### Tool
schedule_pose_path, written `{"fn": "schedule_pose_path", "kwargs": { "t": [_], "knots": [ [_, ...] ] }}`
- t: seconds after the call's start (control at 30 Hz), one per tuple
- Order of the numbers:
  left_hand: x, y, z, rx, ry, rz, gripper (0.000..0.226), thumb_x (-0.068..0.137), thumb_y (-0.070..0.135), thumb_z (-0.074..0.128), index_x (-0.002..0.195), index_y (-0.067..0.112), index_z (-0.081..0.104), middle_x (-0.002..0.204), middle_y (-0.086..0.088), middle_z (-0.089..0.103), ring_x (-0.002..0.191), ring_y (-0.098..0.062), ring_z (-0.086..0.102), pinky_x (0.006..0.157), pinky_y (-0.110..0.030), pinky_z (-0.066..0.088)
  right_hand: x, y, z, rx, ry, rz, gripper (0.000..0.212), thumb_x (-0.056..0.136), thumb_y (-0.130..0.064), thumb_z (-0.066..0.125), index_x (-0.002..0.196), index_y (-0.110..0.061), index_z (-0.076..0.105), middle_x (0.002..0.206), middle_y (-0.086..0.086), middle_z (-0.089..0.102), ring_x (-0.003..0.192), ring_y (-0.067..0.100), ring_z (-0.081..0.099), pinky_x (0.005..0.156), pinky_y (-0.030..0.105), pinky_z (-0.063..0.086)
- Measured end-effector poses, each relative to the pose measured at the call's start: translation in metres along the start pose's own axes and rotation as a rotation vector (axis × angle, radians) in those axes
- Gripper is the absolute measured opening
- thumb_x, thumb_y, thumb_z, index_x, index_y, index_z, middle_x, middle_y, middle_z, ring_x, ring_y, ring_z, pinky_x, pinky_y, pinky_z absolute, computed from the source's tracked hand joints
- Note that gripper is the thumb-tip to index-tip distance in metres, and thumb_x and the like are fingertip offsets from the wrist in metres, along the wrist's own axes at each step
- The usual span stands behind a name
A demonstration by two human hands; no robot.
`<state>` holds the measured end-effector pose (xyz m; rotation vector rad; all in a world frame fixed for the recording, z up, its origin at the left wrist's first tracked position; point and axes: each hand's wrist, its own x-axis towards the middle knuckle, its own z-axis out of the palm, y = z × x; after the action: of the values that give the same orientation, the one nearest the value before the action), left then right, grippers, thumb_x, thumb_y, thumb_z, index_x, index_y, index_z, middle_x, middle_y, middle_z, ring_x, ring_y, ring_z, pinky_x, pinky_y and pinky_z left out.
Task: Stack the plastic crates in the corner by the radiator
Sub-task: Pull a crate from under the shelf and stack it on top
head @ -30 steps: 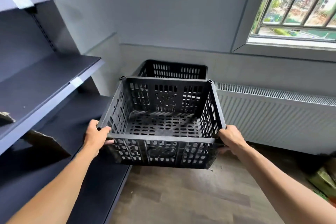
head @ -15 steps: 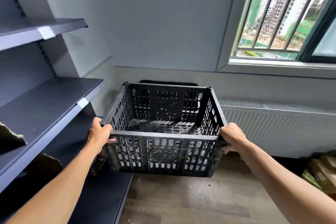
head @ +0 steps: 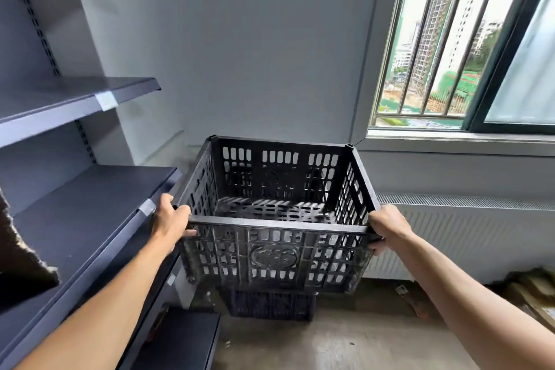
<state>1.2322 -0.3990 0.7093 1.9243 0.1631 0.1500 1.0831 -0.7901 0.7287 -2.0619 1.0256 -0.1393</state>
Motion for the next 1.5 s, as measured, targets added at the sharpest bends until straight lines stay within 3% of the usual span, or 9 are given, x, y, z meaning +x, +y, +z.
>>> {"fn": "schedule_pose_path", "kwargs": {
  "t": [0.27, 0.47, 0.57, 0.7, 0.8, 0.9, 1.03, 1.2, 1.5],
  "knots": [
    [0.037, 0.017, 0.02, 0.013, 0.02, 0.041, 0.039, 0.091, 0.004, 0.053, 0.127, 0.007, 0.042, 0.118, -0.009, 0.043, 0.071, -0.015, 0.057, 0.043, -0.028, 0.057, 0.03, -0.026, -0.002, 0.001, 0.047, -0.031, 0.029, 0.081, -0.006, 0.04, 0.096, 0.004, 0.062, 0.078, 0.025, 0.073, 0.047, 0.037, 0.07, 0.061, 0.042, 0.063],
    [0.074, 0.025, 0.053, 0.015, 0.044, 0.012, 0.045, 0.091, 0.003, 0.053, 0.134, 0.01, 0.041, 0.119, -0.007, 0.042, 0.067, -0.015, 0.057, 0.063, -0.042, 0.062, 0.077, -0.049, 0.004, -0.021, 0.037, -0.054, 0.027, 0.081, -0.007, 0.039, 0.094, 0.001, 0.062, 0.07, 0.019, 0.073, 0.044, 0.035, 0.07, 0.049, 0.03, 0.052],
    [0.094, 0.028, 0.073, 0.01, 0.057, -0.013, 0.042, 0.091, 0.004, 0.054, 0.13, 0.011, 0.042, 0.119, -0.008, 0.042, 0.066, -0.015, 0.056, 0.068, -0.046, 0.062, 0.107, -0.062, 0.008, -0.033, 0.033, -0.073, 0.026, 0.079, -0.008, 0.04, 0.092, 0.0, 0.061, 0.055, 0.011, 0.07, 0.044, 0.034, 0.069, 0.053, 0.029, 0.053],
    [0.124, 0.027, 0.098, 0.026, 0.068, -0.04, 0.043, 0.089, 0.004, 0.057, 0.129, 0.01, 0.042, 0.12, -0.008, 0.042, 0.072, -0.02, 0.061, 0.057, -0.037, 0.062, 0.148, -0.077, 0.013, -0.058, 0.014, -0.076, 0.025, 0.079, -0.009, 0.041, 0.092, -0.002, 0.062, 0.06, 0.014, 0.07, 0.043, 0.031, 0.069, 0.052, 0.028, 0.052],
    [0.143, 0.024, 0.112, 0.021, 0.055, -0.057, 0.04, 0.089, 0.004, 0.056, 0.126, 0.012, 0.042, 0.119, -0.009, 0.042, 0.071, -0.018, 0.06, 0.066, -0.044, 0.062, 0.17, -0.083, 0.019, -0.054, 0.012, -0.072, 0.025, 0.08, -0.011, 0.042, 0.091, -0.002, 0.063, 0.062, 0.013, 0.071, 0.043, 0.031, 0.07, 0.061, 0.032, 0.059],
    [0.157, 0.021, 0.124, 0.034, 0.059, -0.062, 0.042, 0.09, 0.004, 0.056, 0.128, 0.011, 0.042, 0.117, -0.007, 0.041, 0.07, -0.016, 0.059, 0.069, -0.046, 0.062, 0.189, -0.087, 0.024, -0.07, -0.003, -0.064, 0.023, 0.08, -0.011, 0.043, 0.088, -0.002, 0.063, 0.046, 0.01, 0.066, 0.042, 0.029, 0.069, 0.058, 0.03, 0.055],
    [0.179, 0.018, 0.134, 0.04, 0.046, -0.078, 0.046, 0.09, 0.005, 0.056, 0.134, 0.01, 0.041, 0.122, -0.005, 0.039, 0.07, -0.017, 0.062, 0.067, -0.044, 0.062, 0.213, -0.097, 0.035, -0.062, -0.024, -0.065, 0.027, 0.078, -0.011, 0.041, 0.091, 0.003, 0.061, 0.06, 0.02, 0.07, 0.045, 0.036, 0.07, 0.074, 0.045, 0.061],
    [0.207, 0.015, 0.141, 0.04, 0.042, -0.086, 0.046, 0.091, 0.005, 0.056, 0.134, 0.009, 0.041, 0.124, -0.007, 0.039, 0.072, -0.017, 0.06, 0.067, -0.047, 0.062, 0.233, -0.116, 0.042, -0.063, -0.011, -0.064, 0.027, 0.079, -0.01, 0.039, 0.093, 0.002, 0.059, 0.071, 0.022, 0.072, 0.044, 0.036, 0.069, 0.075, 0.038, 0.061],
    [0.279, 0.021, 0.146, 0.016, 0.003, -0.045, 0.047, 0.091, 0.006, 0.056, 0.135, 0.01, 0.04, 0.126, -0.011, 0.043, 0.075, -0.018, 0.063, 0.068, -0.047, 0.062, 0.254, -0.152, 0.066, -0.075, 0.03, -0.033, 0.027, 0.078, -0.011, 0.039, 0.092, 0.0, 0.059, 0.064, 0.019, 0.071, 0.043, 0.033, 0.069, 0.074, 0.038, 0.061]
  ]
}}
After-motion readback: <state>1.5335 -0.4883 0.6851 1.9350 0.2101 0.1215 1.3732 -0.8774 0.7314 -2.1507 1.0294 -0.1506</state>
